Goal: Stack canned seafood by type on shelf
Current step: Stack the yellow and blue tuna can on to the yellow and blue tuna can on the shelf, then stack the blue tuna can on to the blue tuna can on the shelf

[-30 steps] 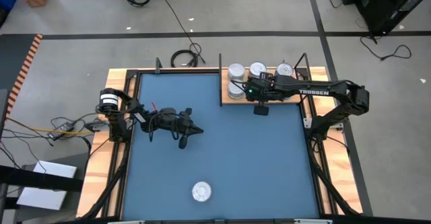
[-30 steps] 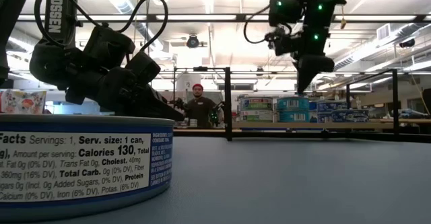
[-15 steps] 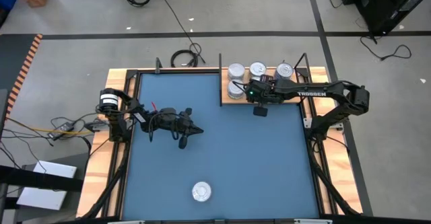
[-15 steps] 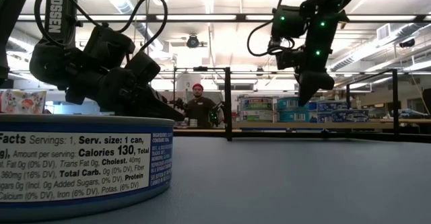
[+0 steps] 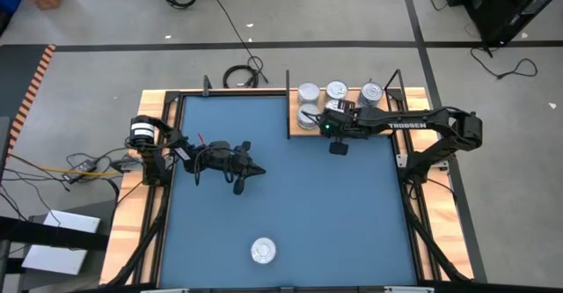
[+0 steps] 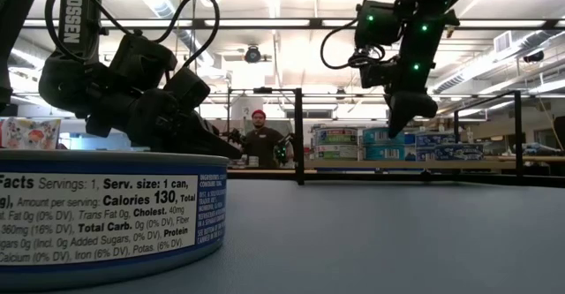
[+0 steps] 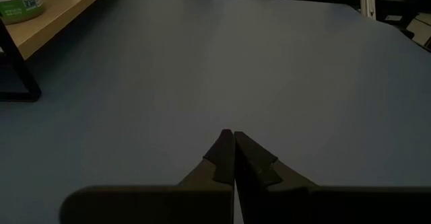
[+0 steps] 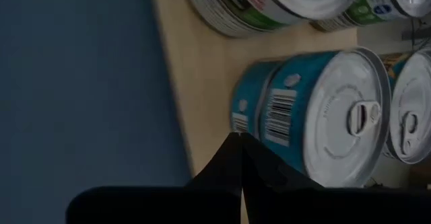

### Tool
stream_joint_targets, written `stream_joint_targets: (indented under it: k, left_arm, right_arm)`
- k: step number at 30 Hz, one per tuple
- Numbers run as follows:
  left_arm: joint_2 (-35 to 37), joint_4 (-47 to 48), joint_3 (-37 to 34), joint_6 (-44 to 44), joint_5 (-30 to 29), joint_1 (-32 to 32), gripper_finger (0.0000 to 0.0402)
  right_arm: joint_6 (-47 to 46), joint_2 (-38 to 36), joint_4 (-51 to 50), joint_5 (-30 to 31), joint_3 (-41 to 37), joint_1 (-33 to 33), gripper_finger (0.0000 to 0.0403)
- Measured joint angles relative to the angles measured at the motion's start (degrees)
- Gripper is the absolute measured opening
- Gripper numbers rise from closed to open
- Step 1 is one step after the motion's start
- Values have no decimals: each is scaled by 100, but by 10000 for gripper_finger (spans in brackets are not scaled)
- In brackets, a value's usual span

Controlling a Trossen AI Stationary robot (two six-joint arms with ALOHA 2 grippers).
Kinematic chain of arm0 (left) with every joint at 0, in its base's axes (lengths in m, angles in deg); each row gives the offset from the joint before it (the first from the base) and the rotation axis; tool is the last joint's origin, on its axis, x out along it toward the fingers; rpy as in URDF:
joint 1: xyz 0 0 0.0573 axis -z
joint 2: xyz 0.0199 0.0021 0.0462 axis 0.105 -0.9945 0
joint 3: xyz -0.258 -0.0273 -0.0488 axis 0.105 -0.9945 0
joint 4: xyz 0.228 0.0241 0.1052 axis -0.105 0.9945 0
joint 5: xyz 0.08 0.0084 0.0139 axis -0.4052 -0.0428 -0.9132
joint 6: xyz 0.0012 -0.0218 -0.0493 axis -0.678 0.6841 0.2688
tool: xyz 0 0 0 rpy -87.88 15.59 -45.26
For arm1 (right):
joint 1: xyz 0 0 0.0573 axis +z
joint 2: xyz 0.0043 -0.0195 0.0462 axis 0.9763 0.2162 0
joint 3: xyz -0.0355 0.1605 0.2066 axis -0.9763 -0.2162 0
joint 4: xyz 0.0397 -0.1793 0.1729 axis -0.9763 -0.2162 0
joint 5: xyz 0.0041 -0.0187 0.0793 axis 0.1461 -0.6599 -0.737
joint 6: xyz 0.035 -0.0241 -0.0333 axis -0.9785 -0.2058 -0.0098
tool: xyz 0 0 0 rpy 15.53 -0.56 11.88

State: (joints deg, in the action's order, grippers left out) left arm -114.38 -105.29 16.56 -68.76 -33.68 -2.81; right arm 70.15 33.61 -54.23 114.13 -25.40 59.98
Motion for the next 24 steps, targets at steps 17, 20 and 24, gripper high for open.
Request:
stream_joint_targets:
  k: [17, 20, 24]
  left_arm:
    - [-1, 0, -1, -4, 0, 0, 5]
    - [1, 0, -1, -15, -2, 0, 5]
    - [0, 0, 0, -20, -2, 0, 5]
  right_arm:
    - [-2111, -42, -847, -188, 419, 1997, 7]
    - [-2535, -43, -720, -405, 422, 2375, 7]
    - [-3096, -43, -235, -770, 422, 2837, 8]
